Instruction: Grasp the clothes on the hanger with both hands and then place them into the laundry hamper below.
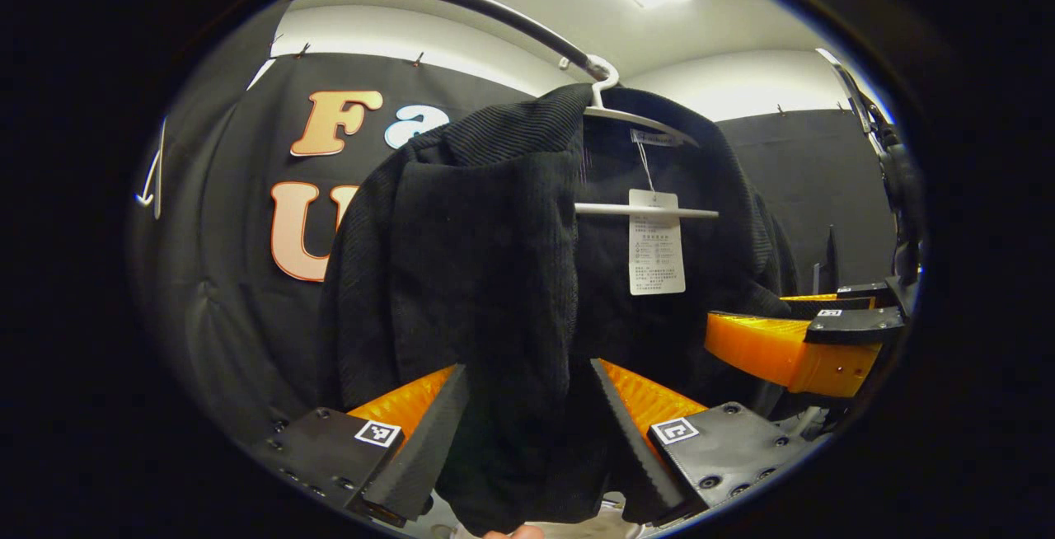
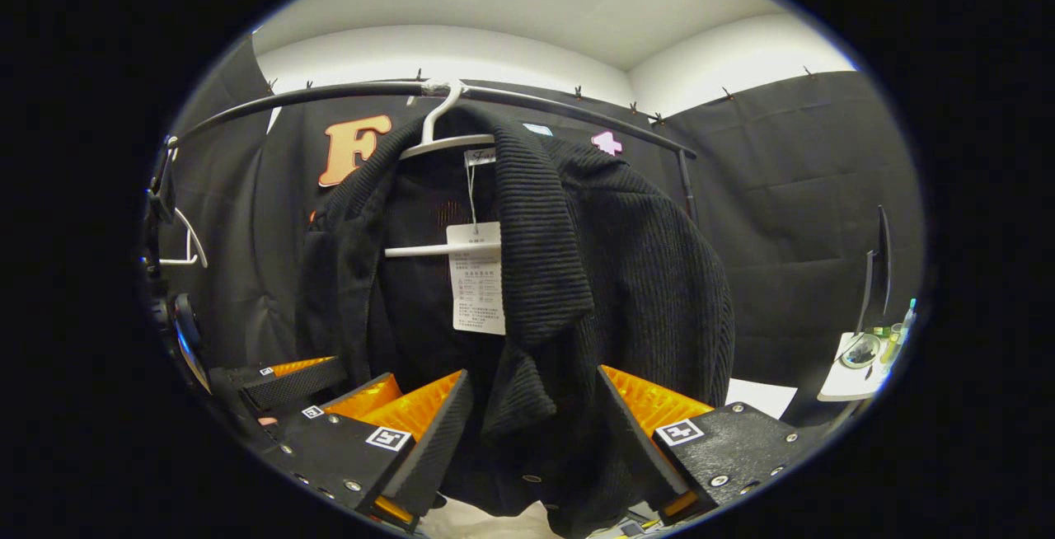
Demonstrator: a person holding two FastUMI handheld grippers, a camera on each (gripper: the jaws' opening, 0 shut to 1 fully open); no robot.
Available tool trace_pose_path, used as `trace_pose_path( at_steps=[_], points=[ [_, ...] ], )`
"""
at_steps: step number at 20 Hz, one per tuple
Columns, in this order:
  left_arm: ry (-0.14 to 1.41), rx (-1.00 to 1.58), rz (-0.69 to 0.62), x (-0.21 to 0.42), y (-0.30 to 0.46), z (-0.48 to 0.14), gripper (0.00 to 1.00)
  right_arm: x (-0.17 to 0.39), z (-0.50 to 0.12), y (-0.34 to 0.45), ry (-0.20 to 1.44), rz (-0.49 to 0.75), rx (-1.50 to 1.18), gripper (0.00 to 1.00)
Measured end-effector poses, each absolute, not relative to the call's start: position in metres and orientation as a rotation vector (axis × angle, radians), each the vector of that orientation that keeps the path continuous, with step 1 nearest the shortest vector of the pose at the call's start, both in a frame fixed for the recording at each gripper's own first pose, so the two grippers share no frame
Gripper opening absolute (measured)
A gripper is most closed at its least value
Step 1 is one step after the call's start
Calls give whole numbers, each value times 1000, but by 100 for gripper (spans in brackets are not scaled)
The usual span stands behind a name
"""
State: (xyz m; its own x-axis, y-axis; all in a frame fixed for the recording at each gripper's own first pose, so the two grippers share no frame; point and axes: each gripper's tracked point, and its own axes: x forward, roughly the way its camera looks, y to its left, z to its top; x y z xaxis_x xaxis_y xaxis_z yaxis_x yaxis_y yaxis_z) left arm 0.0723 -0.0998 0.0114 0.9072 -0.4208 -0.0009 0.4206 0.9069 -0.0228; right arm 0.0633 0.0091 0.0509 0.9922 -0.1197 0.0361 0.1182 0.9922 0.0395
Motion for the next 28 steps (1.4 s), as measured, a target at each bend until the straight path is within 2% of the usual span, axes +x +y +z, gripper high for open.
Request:
trace_pose_path(
  at_steps=[2, 3, 4, 5, 6, 7, 10, 11, 12, 14, 15, 19, 20, 21, 22, 23, 24, 26, 27, 28],
  points=[
    [18, -23, -426, 77, -100, 8, 96, 70, 51, 7, -32, -126, 45, 92],
    [19, -23, -419, 80, -100, 8, 94, 75, 51, 5, -26, -128, 50, 97],
    [17, -20, -408, 82, -99, 9, 95, 78, 50, 5, -22, -133, 54, 91],
    [15, -14, -395, 85, -98, 9, 95, 80, 50, 6, -19, -130, 61, 91],
    [11, -8, -384, 87, -98, 10, 95, 83, 49, 8, -17, -126, 65, 83],
    [8, -2, -377, 88, -99, 10, 95, 88, 49, 9, -16, -125, 66, 90],
    [3, 0, -371, 90, -99, 11, 93, 90, 48, 8, -14, -128, 59, 88],
    [2, -3, -369, 91, -99, 11, 95, 90, 48, 8, -14, -132, 57, 93],
    [2, -5, -373, 91, -100, 11, 93, 92, 47, 7, -14, -137, 55, 90],
    [8, -3, -364, 92, -99, 9, 94, 92, 45, 3, -7, -149, 59, 76],
    [11, -1, -361, 92, -99, 8, 89, 93, 44, 3, -4, -152, 67, 67],
    [5, 7, -356, 92, -100, 9, 81, 97, 42, 5, 5, -153, 77, 58],
    [6, 7, -360, 91, -101, 9, 79, 98, 41, 5, 7, -153, 76, 44],
    [5, 5, -364, 91, -101, 10, 77, 98, 41, 5, 8, -151, 75, 47],
    [5, 5, -364, 93, -101, 10, 76, 99, 40, 4, 8, -152, 72, 32],
    [5, 1, -364, 92, -101, 10, 69, 98, 39, 2, 10, -155, 68, 41],
    [8, -4, -367, 92, -101, 10, 63, 98, 39, 0, 11, -159, 63, 21],
    [2, -11, -346, 93, -95, 11, 47, 97, 37, -2, 16, -165, 50, 15],
    [-3, -21, -340, 95, -93, 14, 40, 96, 35, -4, 16, -167, 43, 7],
    [-1, -30, -329, 95, -88, 15, 32, 95, 35, -7, 14, -169, 34, 9]
  ],
)
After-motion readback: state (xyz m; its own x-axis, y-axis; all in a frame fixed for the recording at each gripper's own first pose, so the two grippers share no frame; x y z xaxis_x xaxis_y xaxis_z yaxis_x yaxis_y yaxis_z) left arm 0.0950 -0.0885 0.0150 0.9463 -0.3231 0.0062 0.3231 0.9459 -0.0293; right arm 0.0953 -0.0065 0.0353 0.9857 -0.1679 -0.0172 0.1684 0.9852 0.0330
